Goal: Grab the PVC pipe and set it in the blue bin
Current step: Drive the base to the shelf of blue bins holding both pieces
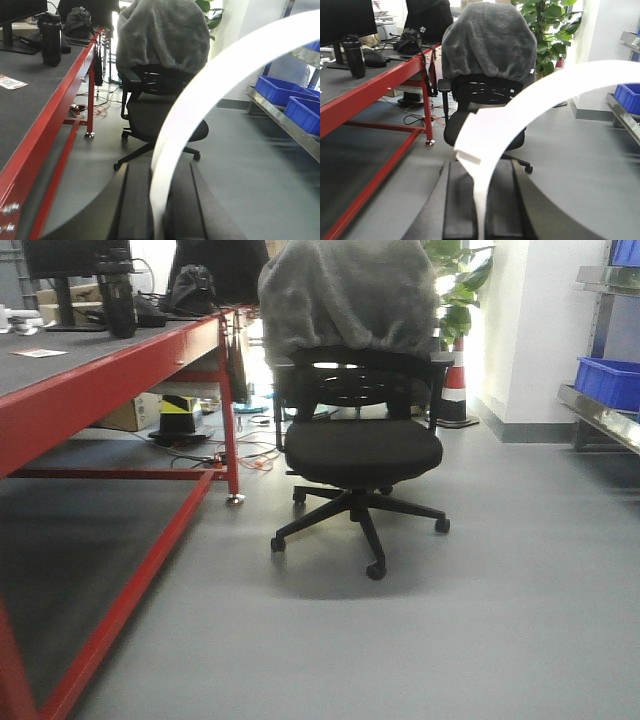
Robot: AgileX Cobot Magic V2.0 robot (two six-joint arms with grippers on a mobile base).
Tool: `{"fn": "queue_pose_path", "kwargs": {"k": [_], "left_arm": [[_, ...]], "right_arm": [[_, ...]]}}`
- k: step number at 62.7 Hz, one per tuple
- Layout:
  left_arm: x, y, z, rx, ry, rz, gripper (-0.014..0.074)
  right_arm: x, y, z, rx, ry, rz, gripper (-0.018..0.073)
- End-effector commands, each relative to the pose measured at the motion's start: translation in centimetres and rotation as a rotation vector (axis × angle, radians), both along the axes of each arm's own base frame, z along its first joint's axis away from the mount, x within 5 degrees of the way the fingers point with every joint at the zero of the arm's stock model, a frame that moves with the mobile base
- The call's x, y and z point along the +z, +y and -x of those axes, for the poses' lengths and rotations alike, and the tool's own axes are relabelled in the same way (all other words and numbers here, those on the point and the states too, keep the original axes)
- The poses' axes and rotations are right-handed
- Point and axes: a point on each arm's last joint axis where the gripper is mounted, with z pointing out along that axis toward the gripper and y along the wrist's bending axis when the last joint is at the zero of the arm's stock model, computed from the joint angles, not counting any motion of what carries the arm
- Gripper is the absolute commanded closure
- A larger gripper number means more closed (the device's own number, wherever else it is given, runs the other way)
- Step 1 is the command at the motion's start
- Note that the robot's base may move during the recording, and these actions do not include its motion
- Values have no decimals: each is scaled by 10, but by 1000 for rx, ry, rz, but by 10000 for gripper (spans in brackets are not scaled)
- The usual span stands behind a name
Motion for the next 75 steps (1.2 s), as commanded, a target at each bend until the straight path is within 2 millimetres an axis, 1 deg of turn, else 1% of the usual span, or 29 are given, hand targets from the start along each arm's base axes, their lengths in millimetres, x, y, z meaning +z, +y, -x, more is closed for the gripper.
{"fn": "queue_pose_path", "kwargs": {"k": [1, 75], "left_arm": [[4, 0, 2, -1, -35, 15, 707], [4, 0, 2, -1, -35, 15, 707]], "right_arm": [[4, 0, 1, -2, -37, 11, 727], [4, 0, 1, -2, -37, 11, 727]]}}
